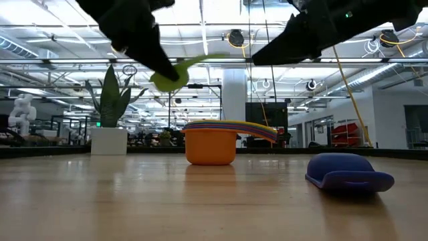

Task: Nest measuring cups in basket
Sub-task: Stack the light green measuring cup on top of the yellow measuring cup

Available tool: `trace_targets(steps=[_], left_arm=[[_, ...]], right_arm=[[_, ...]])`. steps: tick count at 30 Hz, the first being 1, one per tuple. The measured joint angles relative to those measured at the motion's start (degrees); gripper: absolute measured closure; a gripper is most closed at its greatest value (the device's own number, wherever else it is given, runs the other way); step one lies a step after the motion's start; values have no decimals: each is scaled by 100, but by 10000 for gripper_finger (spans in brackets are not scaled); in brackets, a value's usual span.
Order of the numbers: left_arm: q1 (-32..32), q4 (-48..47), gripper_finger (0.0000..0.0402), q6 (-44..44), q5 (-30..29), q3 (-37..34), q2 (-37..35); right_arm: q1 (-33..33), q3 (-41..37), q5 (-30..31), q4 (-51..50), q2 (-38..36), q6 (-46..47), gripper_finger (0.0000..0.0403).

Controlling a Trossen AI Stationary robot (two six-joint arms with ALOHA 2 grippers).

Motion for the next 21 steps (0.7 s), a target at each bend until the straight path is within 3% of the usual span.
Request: trace_targets(steps=[7,16,21], left_arm=[[289,-117,392,-143,16,-16,102],[379,699,389,-534,19,-11,92],[353,1017,392,-867,122,-11,105]], right_arm=[[7,251,161,-64,2,152,176],[7,604,297,-224,487,151,136],[4,656,347,-980,212,15,131]])
